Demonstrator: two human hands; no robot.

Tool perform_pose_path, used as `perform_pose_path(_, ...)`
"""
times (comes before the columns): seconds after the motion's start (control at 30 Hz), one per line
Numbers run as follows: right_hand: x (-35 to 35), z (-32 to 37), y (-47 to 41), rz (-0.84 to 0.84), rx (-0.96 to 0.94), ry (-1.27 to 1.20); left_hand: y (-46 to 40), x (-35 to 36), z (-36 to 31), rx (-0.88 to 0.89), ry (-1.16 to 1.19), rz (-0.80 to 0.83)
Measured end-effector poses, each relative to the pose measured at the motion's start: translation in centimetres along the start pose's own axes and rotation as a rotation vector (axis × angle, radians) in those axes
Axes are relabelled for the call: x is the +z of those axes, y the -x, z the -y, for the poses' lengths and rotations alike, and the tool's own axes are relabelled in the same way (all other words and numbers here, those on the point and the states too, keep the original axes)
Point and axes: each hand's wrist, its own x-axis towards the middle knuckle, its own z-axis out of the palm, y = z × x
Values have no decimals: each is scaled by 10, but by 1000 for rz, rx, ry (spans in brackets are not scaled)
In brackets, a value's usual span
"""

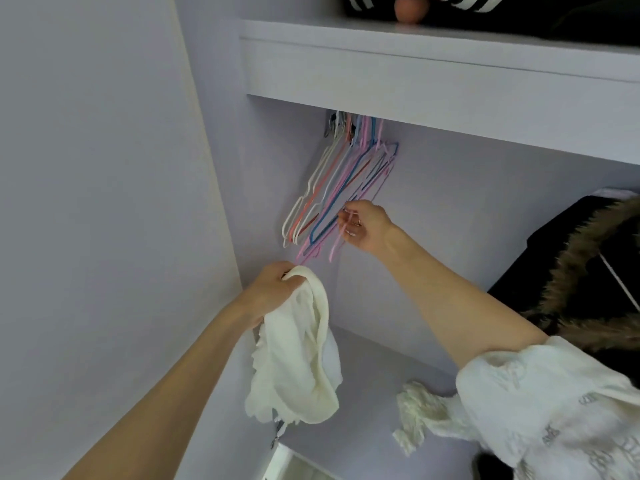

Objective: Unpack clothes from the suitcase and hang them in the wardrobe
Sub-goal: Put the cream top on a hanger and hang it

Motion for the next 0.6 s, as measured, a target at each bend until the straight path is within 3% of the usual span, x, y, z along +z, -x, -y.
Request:
perform_pose_path(0.07, -2, 7, 0, -92, -75, -107, -2, -1, 2, 2, 7, 12)
perform_pose_path(0.13, -9, 13, -1, -167, -192, -28, -3, 0, 4, 3, 12, 62)
perform_pose_path(0.33, -37, 19, 16, -161, -402, 50, 0, 8, 0, -12, 17, 271)
perform_pose_path(0.47, -54, 5, 21, -206, -522, 144, -3, 17, -2, 17, -31, 263)
perform_pose_path(0.6, -80, -31, 26, -359, -670, 230, -5, 29, -4, 21, -32, 241)
